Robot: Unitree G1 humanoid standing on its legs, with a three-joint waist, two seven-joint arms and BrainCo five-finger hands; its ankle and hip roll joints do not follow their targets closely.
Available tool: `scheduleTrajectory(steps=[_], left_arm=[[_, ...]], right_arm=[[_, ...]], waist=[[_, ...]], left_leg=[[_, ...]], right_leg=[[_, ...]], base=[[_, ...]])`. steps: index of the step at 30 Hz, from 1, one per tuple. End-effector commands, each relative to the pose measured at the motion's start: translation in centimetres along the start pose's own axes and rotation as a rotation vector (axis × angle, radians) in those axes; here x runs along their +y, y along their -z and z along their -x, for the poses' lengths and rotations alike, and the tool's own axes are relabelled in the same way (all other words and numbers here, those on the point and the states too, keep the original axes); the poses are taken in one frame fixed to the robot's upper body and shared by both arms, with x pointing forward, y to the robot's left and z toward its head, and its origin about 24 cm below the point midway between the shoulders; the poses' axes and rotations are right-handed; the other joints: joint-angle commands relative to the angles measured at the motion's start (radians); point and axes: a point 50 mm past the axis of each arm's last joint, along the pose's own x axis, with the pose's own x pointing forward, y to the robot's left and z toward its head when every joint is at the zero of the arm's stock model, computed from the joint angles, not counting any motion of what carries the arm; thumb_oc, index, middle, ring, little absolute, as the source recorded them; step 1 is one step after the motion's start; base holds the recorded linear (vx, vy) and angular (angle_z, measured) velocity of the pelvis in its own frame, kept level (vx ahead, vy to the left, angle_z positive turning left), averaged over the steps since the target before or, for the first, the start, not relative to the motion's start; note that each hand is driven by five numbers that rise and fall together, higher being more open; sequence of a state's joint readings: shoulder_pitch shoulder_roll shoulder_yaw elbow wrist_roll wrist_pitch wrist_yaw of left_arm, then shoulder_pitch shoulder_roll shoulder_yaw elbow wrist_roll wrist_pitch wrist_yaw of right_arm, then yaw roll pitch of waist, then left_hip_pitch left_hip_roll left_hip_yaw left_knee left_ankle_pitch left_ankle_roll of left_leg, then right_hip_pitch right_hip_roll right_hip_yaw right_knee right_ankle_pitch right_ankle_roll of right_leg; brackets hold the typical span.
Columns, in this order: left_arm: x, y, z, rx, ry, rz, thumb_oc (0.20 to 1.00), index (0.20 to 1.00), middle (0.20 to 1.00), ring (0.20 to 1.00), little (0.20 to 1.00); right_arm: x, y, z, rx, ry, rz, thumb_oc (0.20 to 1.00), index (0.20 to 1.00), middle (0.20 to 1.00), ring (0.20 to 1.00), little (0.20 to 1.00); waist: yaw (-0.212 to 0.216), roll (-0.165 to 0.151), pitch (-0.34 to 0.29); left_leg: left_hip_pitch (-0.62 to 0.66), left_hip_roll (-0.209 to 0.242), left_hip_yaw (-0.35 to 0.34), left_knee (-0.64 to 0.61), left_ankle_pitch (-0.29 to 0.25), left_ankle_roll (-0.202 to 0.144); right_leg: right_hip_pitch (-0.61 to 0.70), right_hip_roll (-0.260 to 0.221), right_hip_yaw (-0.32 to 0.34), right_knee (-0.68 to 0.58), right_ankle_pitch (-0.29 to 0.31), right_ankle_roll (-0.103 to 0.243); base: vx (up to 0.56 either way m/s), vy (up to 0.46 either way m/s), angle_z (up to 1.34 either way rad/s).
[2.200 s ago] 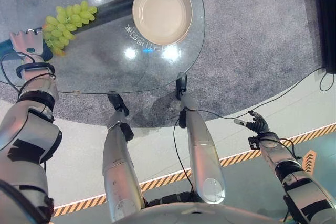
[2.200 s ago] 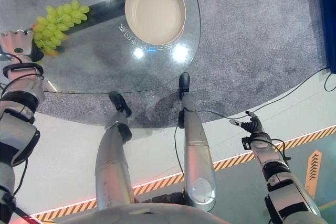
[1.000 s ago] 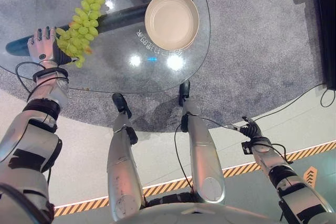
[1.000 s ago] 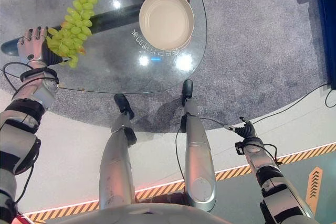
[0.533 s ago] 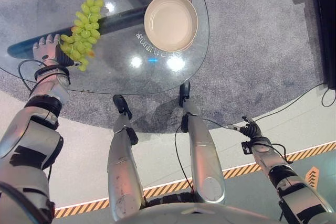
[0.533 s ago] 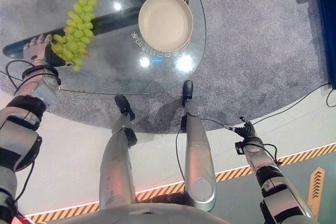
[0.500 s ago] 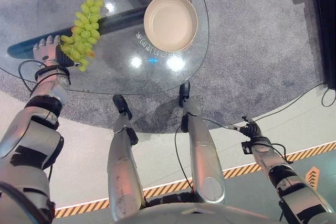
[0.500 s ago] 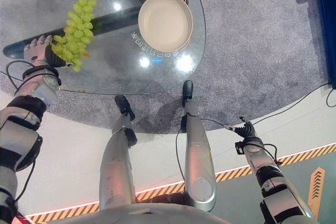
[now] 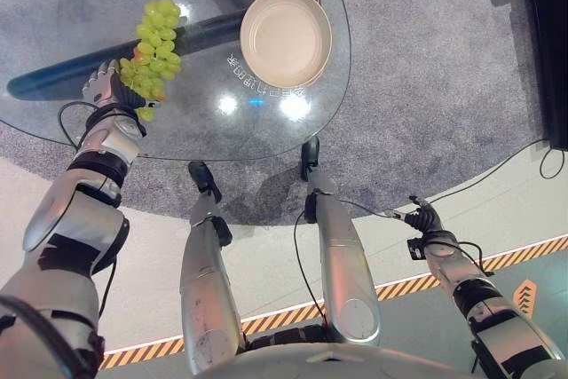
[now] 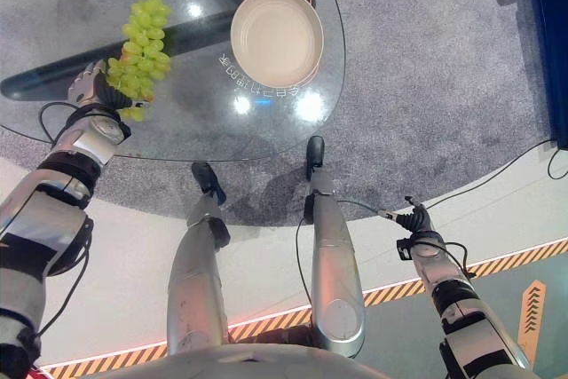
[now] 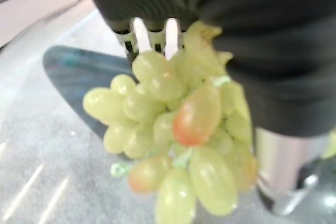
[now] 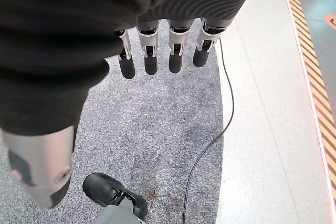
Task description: Pick up fruits into the plate
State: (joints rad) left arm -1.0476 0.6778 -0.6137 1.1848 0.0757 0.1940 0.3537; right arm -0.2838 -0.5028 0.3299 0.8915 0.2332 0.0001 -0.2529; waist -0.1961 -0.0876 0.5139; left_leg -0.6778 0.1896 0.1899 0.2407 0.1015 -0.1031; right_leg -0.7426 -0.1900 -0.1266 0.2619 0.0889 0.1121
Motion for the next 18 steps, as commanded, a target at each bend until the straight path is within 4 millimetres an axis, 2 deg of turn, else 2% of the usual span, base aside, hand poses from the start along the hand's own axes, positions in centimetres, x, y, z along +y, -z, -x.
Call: scheduleTrajectory(steps=[1,6,9,10,18], left_arm=[[-0.9,-0.7,0.2,-0.001,0.04,0.031,1.0,1.0,1.0,1.0,1.0],[-1.4,-1.7,0.4,0.015,0.017,0.025,1.0,1.0,1.0,1.0,1.0],[-1.6,-1.7,0.4,0.024,0.025,0.012,1.0,1.0,1.0,1.0,1.0],[-1.6,-1.5,0.4,0.027,0.015,-0.042,0.2,0.2,0.2,0.2,0.2],[-0.7,0.5,0.2,0.094,-0.032,-0.294,0.2,0.2,0.2,0.2,0.2]], right_arm=[[0.4,1.7,0.8,0.042,-0.005,0.01,1.0,1.0,1.0,1.0,1.0],[1.3,1.3,0.9,0.037,-0.024,-0.008,1.0,1.0,1.0,1.0,1.0],[1.4,1.4,0.9,0.04,-0.025,-0.011,1.0,1.0,1.0,1.0,1.0],[1.4,1.5,1.0,0.041,-0.023,-0.015,1.0,1.0,1.0,1.0,1.0],[1.2,1.0,0.8,0.014,-0.017,-0.03,1.0,1.0,1.0,1.0,1.0]], waist=[[-0.027,-0.039,0.006],[-0.036,-0.067,0.006],[-0.037,-0.071,0.006],[-0.039,-0.074,0.006],[-0.045,-0.084,0.006]], left_leg=[[-0.059,-0.058,0.025,0.136,-0.165,0.017],[-0.07,-0.048,0.023,0.15,-0.171,0.016],[-0.072,-0.047,0.023,0.154,-0.173,0.016],[-0.073,-0.047,0.023,0.155,-0.174,0.017],[-0.071,-0.036,0.029,0.156,-0.173,0.013]], right_leg=[[-0.021,0.128,0.017,0.085,-0.084,-0.02],[-0.025,0.138,0.017,0.088,-0.081,-0.019],[-0.026,0.139,0.017,0.089,-0.08,-0.019],[-0.027,0.14,0.016,0.089,-0.078,-0.018],[-0.023,0.137,0.012,0.086,-0.072,-0.013]], base=[[-0.01,-0.084,-0.02],[0.0,-0.056,-0.04],[0.0,-0.008,-0.01],[0.0,0.0,0.0],[-0.01,-0.001,-0.01]])
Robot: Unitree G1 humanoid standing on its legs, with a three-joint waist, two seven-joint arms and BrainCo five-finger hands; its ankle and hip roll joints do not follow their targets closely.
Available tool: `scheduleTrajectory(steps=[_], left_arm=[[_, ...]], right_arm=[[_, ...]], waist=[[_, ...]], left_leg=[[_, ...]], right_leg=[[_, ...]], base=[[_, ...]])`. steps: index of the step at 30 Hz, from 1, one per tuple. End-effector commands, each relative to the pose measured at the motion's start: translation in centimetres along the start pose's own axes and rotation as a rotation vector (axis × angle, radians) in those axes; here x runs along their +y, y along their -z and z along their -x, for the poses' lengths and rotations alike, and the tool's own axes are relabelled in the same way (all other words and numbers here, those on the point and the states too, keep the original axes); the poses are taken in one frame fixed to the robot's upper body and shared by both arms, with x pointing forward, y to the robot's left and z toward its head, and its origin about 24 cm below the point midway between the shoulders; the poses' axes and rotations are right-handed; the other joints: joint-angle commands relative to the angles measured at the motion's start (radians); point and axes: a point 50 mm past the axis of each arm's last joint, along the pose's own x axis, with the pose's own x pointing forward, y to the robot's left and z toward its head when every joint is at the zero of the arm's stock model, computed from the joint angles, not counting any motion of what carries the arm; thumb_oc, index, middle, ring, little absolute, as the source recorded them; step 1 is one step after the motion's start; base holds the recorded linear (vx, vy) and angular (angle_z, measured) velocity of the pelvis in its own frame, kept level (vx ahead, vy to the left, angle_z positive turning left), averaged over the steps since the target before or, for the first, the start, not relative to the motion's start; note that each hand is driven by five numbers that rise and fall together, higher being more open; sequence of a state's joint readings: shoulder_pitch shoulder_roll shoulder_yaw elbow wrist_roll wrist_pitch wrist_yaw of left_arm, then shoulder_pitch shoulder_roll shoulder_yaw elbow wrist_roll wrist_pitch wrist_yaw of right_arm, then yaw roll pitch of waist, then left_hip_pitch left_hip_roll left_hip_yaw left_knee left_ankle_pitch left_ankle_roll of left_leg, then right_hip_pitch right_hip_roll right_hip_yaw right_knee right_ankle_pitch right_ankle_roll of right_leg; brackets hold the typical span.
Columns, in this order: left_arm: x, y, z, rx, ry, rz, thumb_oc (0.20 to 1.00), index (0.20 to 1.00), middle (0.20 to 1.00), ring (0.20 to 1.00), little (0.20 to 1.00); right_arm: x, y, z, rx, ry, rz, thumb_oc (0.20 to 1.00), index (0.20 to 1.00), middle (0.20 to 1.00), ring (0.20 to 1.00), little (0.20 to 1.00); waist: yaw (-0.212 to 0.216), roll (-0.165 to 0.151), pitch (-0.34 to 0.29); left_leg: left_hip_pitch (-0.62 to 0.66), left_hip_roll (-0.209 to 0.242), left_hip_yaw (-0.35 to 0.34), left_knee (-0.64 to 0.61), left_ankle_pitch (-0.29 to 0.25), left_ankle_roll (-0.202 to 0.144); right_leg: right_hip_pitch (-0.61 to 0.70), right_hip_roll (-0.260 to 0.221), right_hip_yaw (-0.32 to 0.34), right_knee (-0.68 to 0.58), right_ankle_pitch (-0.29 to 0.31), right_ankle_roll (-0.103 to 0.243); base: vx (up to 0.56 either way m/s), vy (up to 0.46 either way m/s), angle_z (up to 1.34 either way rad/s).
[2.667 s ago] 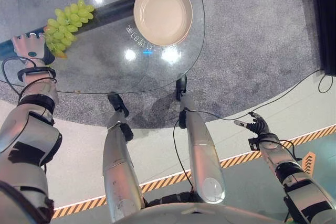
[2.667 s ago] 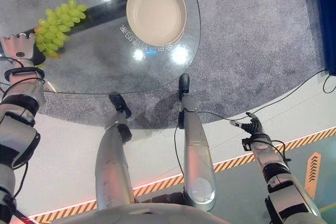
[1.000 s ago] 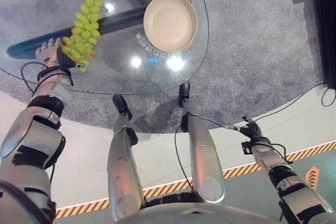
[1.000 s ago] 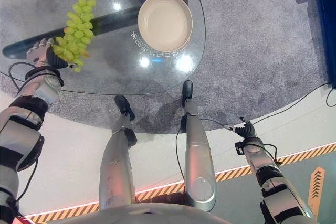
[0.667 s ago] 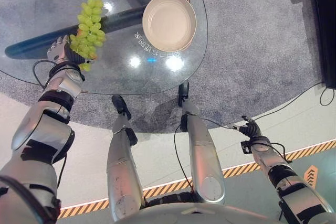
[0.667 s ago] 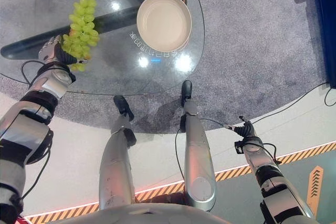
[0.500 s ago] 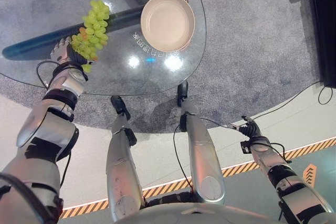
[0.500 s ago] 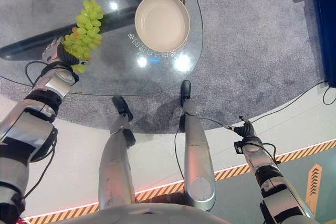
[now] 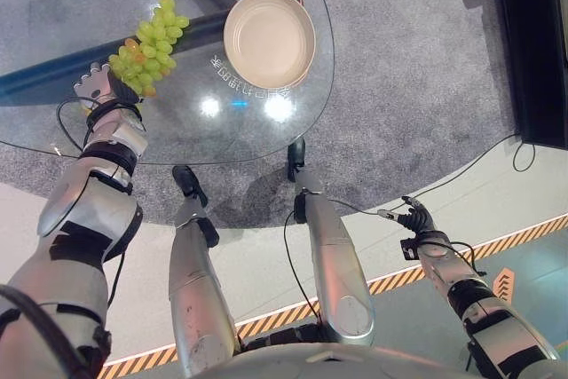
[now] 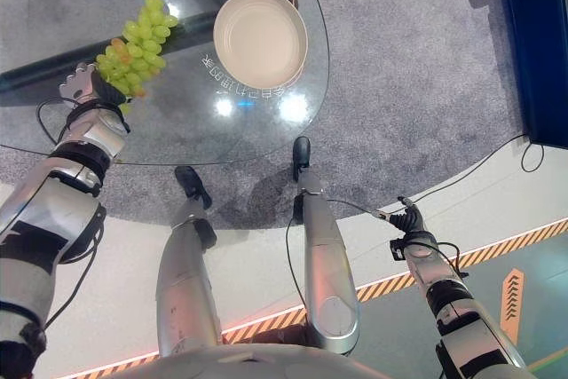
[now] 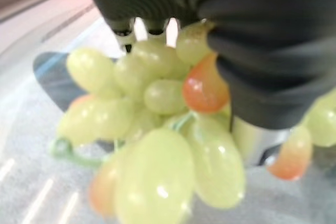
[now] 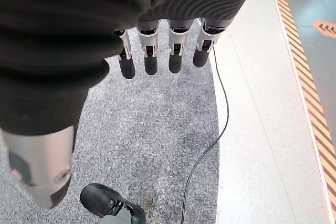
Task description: Pick up fruits into the plate
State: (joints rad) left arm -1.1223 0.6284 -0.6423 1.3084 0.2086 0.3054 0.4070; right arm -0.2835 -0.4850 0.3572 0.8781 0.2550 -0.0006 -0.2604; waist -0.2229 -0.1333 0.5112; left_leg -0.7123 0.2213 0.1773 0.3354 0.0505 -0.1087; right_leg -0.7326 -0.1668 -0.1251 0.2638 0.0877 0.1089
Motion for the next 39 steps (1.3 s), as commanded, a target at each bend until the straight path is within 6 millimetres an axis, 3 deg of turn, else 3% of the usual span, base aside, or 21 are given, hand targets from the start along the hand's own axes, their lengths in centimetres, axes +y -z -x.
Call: scheduleTrajectory(steps=[1,15,17,18,29,39], left_arm=[[-1.3,0.9,0.4,0.013,0.036,-0.159,0.2,0.2,0.2,0.2,0.2],[-0.1,3.4,-0.1,0.048,-0.08,-0.203,0.2,0.2,0.2,0.2,0.2],[0.6,3.6,-0.3,0.036,-0.14,-0.168,0.2,0.2,0.2,0.2,0.2],[1.2,3.5,-0.5,0.03,-0.171,-0.141,0.2,0.2,0.2,0.2,0.2],[5.8,3.1,-0.8,-0.082,-0.491,0.176,0.2,0.2,0.2,0.2,0.2],[7.8,1.3,0.1,-0.193,-0.653,0.347,0.2,0.2,0.2,0.2,0.2]], right_arm=[[0.1,1.3,0.6,0.019,0.01,-0.02,1.0,1.0,1.0,1.0,1.0],[0.1,0.8,0.7,-0.021,0.025,-0.048,1.0,1.0,1.0,1.0,1.0],[0.0,0.5,0.8,-0.044,0.037,-0.058,1.0,1.0,1.0,1.0,1.0],[-0.1,0.2,0.8,-0.058,0.045,-0.063,1.0,1.0,1.0,1.0,1.0],[-0.3,0.7,1.2,-0.063,0.073,-0.062,1.0,1.0,1.0,1.0,1.0],[-0.4,1.0,1.2,-0.049,0.074,-0.041,1.0,1.0,1.0,1.0,1.0]], waist=[[-0.017,-0.04,0.009],[-0.004,-0.039,0.009],[-0.001,-0.03,0.009],[-0.003,-0.03,0.009],[0.036,0.026,0.009],[0.061,0.053,0.009]], left_leg=[[-0.035,-0.065,0.043,0.06,-0.121,0.017],[-0.008,-0.069,0.041,0.032,-0.116,0.016],[0.006,-0.074,0.041,0.023,-0.113,0.015],[-0.005,-0.078,0.05,0.011,-0.077,0.023],[0.093,-0.092,0.056,-0.02,-0.077,0.018],[0.166,-0.101,0.065,-0.05,-0.073,0.019]], right_leg=[[-0.032,0.113,0.007,0.085,-0.07,-0.009],[-0.005,0.109,-0.002,0.061,-0.064,-0.007],[0.006,0.105,-0.002,0.054,-0.065,-0.008],[-0.006,0.1,-0.002,0.042,-0.037,-0.017],[0.084,0.061,-0.029,0.029,-0.07,-0.021],[0.153,0.045,-0.048,0.021,-0.093,-0.024]], base=[[-0.02,-0.006,-0.04],[0.0,0.0,0.0],[-0.04,0.004,-0.01],[-0.08,0.011,-0.01],[-0.01,0.029,0.01],[0.0,0.038,0.04]])
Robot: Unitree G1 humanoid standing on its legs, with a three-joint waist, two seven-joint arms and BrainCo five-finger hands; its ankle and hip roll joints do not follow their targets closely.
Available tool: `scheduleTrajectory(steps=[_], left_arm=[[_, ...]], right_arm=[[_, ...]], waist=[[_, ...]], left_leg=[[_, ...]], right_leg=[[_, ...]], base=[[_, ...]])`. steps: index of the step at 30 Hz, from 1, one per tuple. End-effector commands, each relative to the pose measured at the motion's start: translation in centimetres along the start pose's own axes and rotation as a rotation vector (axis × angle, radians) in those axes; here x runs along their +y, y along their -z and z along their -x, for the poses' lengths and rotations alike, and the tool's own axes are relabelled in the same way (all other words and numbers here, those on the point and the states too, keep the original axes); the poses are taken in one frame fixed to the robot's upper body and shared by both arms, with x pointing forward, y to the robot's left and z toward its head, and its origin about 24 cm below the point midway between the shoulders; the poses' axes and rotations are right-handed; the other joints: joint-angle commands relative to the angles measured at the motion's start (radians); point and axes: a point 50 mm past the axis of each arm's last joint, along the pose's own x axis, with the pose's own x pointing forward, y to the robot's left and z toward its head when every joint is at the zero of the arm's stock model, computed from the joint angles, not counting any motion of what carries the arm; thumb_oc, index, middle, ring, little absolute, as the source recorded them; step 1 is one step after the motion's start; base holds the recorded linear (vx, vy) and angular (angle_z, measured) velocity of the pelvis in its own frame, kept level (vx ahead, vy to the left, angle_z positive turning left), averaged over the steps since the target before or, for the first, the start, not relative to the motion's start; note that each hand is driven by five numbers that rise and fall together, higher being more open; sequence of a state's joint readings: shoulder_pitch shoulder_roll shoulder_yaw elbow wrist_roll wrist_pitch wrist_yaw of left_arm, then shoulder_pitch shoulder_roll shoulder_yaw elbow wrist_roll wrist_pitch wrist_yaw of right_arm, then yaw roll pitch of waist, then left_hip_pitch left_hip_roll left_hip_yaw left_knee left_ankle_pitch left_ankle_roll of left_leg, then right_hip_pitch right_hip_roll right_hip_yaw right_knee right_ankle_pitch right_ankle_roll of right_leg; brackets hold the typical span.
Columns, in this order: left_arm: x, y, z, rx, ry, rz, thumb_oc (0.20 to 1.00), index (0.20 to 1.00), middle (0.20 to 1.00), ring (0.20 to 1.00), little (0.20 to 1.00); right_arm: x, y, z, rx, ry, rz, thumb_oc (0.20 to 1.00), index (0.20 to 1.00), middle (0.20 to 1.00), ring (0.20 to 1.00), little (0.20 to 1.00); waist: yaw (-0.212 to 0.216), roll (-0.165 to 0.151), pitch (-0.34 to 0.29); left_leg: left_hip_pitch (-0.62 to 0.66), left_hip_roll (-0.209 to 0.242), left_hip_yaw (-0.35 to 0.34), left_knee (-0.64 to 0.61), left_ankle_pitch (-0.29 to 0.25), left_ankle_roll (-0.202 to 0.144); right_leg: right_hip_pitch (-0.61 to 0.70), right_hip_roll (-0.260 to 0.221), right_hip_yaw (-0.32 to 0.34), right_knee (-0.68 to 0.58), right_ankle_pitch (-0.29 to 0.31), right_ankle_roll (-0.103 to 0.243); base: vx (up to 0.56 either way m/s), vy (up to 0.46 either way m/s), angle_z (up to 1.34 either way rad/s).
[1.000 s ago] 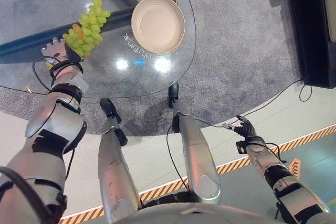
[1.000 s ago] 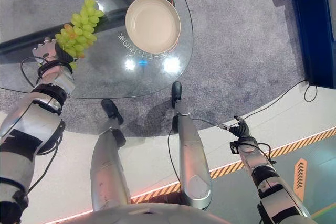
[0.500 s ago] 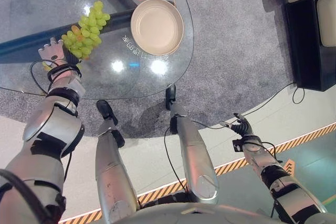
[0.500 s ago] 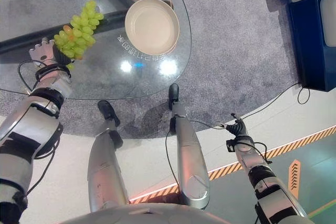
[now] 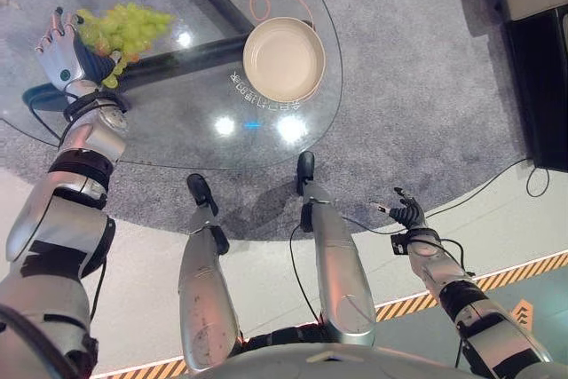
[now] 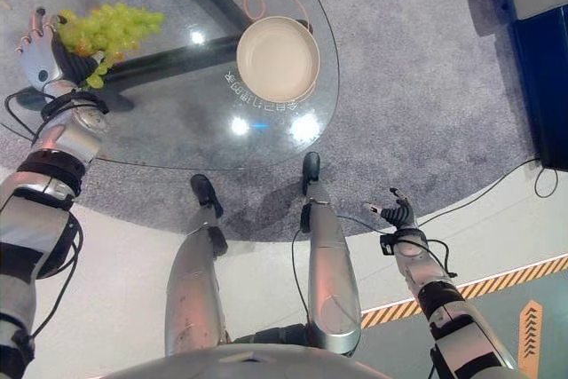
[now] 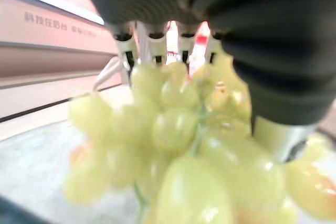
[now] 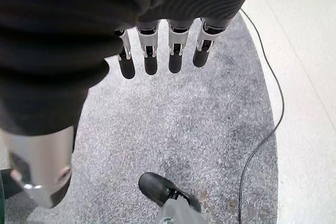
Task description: Pick up fruits into the plate
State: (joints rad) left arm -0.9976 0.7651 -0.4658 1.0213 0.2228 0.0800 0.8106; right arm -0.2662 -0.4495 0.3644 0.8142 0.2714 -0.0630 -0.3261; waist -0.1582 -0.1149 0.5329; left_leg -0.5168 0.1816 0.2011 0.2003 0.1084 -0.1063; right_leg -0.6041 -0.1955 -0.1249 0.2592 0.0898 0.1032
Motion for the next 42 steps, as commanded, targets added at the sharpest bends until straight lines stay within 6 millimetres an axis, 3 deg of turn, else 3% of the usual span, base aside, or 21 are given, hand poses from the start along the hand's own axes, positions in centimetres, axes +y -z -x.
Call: scheduleTrajectory(steps=[1,7,11,20,21,22,23,28,42], left_arm=[[2.7,0.3,-1.5,-0.002,-0.169,0.076,0.2,0.2,0.2,0.2,0.2],[3.6,-1.0,-2.0,-0.072,-0.22,0.116,0.2,0.2,0.2,0.2,0.2],[3.9,-1.5,-2.0,-0.131,-0.209,0.105,0.2,0.2,0.2,0.2,0.2],[1.8,0.6,0.1,-0.1,-0.026,0.073,0.2,0.2,0.2,0.2,0.2],[1.2,0.9,0.4,-0.073,0.045,0.09,0.473,0.473,0.473,0.473,0.473],[1.1,1.0,0.4,-0.069,0.051,0.093,0.473,0.473,0.473,0.473,0.473],[0.5,1.3,0.6,-0.015,0.116,0.129,1.0,1.0,1.0,1.0,1.0],[-0.6,1.5,1.1,0.094,0.229,0.225,1.0,1.0,1.0,1.0,1.0],[-1.0,0.3,0.9,0.067,0.246,0.229,1.0,1.0,1.0,1.0,1.0]], right_arm=[[-2.0,2.3,0.9,0.046,0.057,0.034,1.0,1.0,1.0,1.0,1.0],[-2.4,2.3,0.9,0.024,0.081,0.059,1.0,1.0,1.0,1.0,1.0],[-2.9,1.0,0.9,-0.062,0.104,0.062,1.0,1.0,1.0,1.0,1.0],[-3.6,-0.4,0.7,-0.113,0.109,0.062,1.0,1.0,1.0,1.0,1.0],[-3.8,-0.6,0.5,-0.111,0.104,0.072,1.0,1.0,1.0,1.0,1.0],[-3.8,-0.6,0.5,-0.111,0.104,0.072,1.0,1.0,1.0,1.0,1.0],[-3.9,-0.7,0.4,-0.106,0.099,0.077,1.0,1.0,1.0,1.0,1.0],[-3.9,-1.0,0.2,-0.091,0.104,0.093,1.0,1.0,1.0,1.0,1.0],[-4.0,0.1,0.1,-0.049,0.109,0.104,1.0,1.0,1.0,1.0,1.0]], waist=[[-0.003,0.035,-0.013],[-0.002,0.043,-0.013],[0.0,0.058,-0.013],[0.006,0.083,-0.054],[0.004,0.087,-0.056],[0.004,0.087,-0.056],[0.003,0.088,-0.053],[0.002,0.089,-0.035],[-0.002,0.07,-0.013]], left_leg=[[-0.024,-0.061,0.043,0.082,-0.131,0.017],[0.02,-0.068,0.046,0.07,-0.131,0.021],[0.085,-0.071,0.049,0.049,-0.13,0.025],[0.177,-0.055,0.065,0.027,-0.127,0.016],[0.177,-0.052,0.066,0.03,-0.128,0.015],[0.177,-0.052,0.067,0.031,-0.128,0.014],[0.176,-0.05,0.068,0.033,-0.129,0.014],[0.166,-0.057,0.066,0.031,-0.129,0.021],[0.116,-0.061,0.058,0.03,-0.117,0.025]], right_leg=[[0.03,0.073,-0.049,0.024,-0.096,-0.019],[0.071,0.074,-0.044,0.019,-0.106,-0.021],[0.128,0.071,-0.046,0.017,-0.119,-0.016],[0.228,0.043,-0.064,-0.006,-0.128,-0.006],[0.231,0.043,-0.064,-0.004,-0.132,-0.008],[0.231,0.042,-0.064,-0.003,-0.133,-0.008],[0.23,0.042,-0.063,-0.002,-0.135,-0.009],[0.22,0.051,-0.056,-0.005,-0.136,-0.012],[0.174,0.065,-0.046,-0.01,-0.124,-0.015]], base=[[0.0,0.0,0.0],[0.0,0.04,-0.03],[-0.01,0.049,0.03],[0.05,0.033,0.01],[0.03,0.043,-0.02],[0.02,0.038,-0.04],[0.0,0.023,-0.05],[-0.02,0.018,-0.05],[0.0,-0.001,-0.01]])
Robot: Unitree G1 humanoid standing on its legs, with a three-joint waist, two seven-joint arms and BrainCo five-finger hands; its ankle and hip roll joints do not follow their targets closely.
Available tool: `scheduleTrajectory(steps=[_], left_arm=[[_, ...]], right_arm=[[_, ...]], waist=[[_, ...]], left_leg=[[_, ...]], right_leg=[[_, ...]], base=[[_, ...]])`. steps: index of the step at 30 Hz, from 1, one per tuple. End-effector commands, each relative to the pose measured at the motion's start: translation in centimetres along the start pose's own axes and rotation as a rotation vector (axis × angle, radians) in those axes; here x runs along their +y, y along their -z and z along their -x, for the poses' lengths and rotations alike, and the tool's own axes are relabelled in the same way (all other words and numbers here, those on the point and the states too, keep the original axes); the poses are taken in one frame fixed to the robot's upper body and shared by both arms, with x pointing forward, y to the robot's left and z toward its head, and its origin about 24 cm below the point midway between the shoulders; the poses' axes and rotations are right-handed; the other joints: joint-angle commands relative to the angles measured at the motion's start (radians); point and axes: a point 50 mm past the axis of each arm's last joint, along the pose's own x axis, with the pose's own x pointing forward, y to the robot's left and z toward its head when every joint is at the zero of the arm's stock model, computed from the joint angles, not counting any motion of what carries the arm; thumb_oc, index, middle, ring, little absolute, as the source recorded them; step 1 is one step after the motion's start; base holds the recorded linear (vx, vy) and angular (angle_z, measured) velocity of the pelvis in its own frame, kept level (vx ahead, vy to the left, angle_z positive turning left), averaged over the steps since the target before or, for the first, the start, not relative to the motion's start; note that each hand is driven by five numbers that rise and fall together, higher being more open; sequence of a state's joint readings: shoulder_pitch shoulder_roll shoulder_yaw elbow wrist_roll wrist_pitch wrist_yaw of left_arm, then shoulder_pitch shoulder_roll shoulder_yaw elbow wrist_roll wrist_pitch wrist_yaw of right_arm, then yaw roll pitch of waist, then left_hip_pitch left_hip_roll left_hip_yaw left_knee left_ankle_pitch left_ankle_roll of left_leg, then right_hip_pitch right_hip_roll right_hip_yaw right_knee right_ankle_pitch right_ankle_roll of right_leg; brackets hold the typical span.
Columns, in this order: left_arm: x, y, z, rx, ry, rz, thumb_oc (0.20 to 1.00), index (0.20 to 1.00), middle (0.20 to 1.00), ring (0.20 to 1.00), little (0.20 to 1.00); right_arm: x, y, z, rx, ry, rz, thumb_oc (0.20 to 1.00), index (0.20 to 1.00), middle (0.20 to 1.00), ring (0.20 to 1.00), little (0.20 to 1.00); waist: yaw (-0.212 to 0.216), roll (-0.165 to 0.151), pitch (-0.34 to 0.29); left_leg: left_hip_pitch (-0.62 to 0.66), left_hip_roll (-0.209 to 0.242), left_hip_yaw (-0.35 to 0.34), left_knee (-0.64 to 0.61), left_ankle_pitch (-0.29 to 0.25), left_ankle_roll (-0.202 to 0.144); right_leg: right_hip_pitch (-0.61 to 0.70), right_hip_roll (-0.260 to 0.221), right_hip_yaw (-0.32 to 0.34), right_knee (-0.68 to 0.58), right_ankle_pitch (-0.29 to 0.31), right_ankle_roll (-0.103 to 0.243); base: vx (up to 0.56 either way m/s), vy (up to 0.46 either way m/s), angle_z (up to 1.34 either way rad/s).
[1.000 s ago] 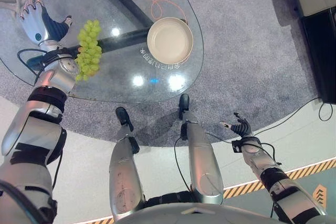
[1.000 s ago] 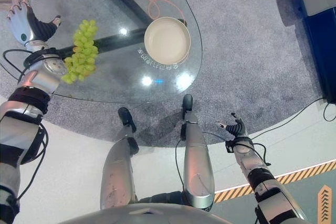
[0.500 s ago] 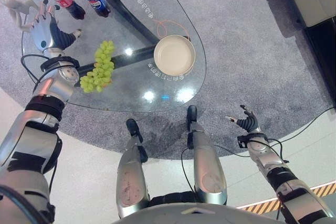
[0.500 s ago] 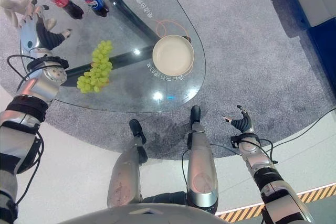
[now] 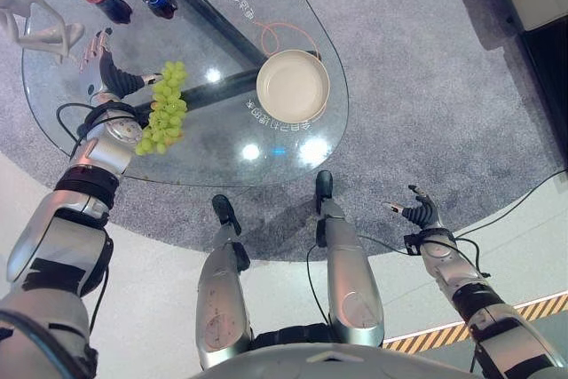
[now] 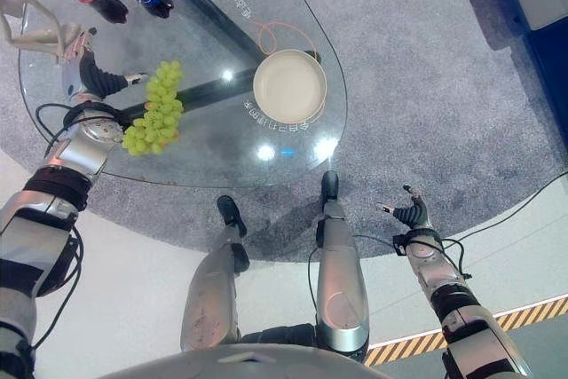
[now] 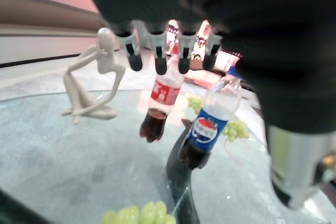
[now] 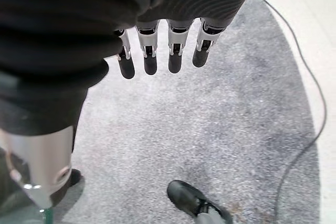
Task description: Pick up fruits into the plate
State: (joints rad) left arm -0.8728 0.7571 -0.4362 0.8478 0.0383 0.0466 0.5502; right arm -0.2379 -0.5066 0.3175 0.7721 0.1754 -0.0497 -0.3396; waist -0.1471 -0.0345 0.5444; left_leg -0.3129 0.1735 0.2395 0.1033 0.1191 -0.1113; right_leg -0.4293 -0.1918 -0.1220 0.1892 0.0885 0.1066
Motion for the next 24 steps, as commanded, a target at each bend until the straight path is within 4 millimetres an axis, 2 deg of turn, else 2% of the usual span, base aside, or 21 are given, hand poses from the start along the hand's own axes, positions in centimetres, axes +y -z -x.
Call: scheduleTrajectory(steps=[1,6,12,17,24], left_arm=[[2.0,0.2,-1.1,0.03,-0.08,0.014,1.0,1.0,1.0,1.0,1.0],[1.1,0.7,-1.0,0.108,-0.025,0.067,1.0,1.0,1.0,1.0,1.0],[0.0,3.5,-0.4,0.334,0.069,0.144,1.0,1.0,1.0,1.0,1.0],[-0.7,4.9,0.2,0.456,0.119,0.232,1.0,1.0,1.0,1.0,1.0],[-2.4,7.2,2.0,0.64,0.228,0.353,1.0,1.0,1.0,1.0,1.0]], right_arm=[[-1.5,0.3,0.0,-0.017,0.041,0.008,1.0,1.0,1.0,1.0,1.0],[-1.3,0.2,0.0,-0.01,0.047,0.002,1.0,1.0,1.0,1.0,1.0],[-1.5,-0.2,-0.2,-0.005,0.065,-0.005,1.0,1.0,1.0,1.0,1.0],[-1.6,0.0,-0.1,-0.001,0.073,-0.008,1.0,1.0,1.0,1.0,1.0],[-1.7,-0.2,0.0,-0.009,0.085,-0.013,1.0,1.0,1.0,1.0,1.0]], waist=[[-0.013,-0.011,-0.024],[-0.018,-0.019,-0.024],[-0.036,-0.028,-0.024],[-0.046,-0.032,-0.024],[-0.06,-0.033,-0.024]], left_leg=[[-0.088,-0.052,0.02,0.127,-0.128,0.03],[-0.121,-0.049,0.02,0.149,-0.132,0.029],[-0.202,-0.05,0.017,0.181,-0.136,0.03],[-0.243,-0.054,0.016,0.19,-0.137,0.033],[-0.302,-0.056,0.014,0.21,-0.14,0.032]], right_leg=[[-0.002,0.062,-0.049,0.06,-0.122,-0.018],[-0.033,0.063,-0.046,0.075,-0.122,-0.022],[-0.119,0.076,-0.03,0.109,-0.123,-0.027],[-0.164,0.083,-0.021,0.112,-0.115,-0.03],[-0.225,0.093,-0.01,0.123,-0.109,-0.035]], base=[[0.0,0.0,0.0],[0.0,0.0,0.0],[0.0,0.0,0.0],[0.0,0.0,0.0],[0.0,0.0,0.0]])
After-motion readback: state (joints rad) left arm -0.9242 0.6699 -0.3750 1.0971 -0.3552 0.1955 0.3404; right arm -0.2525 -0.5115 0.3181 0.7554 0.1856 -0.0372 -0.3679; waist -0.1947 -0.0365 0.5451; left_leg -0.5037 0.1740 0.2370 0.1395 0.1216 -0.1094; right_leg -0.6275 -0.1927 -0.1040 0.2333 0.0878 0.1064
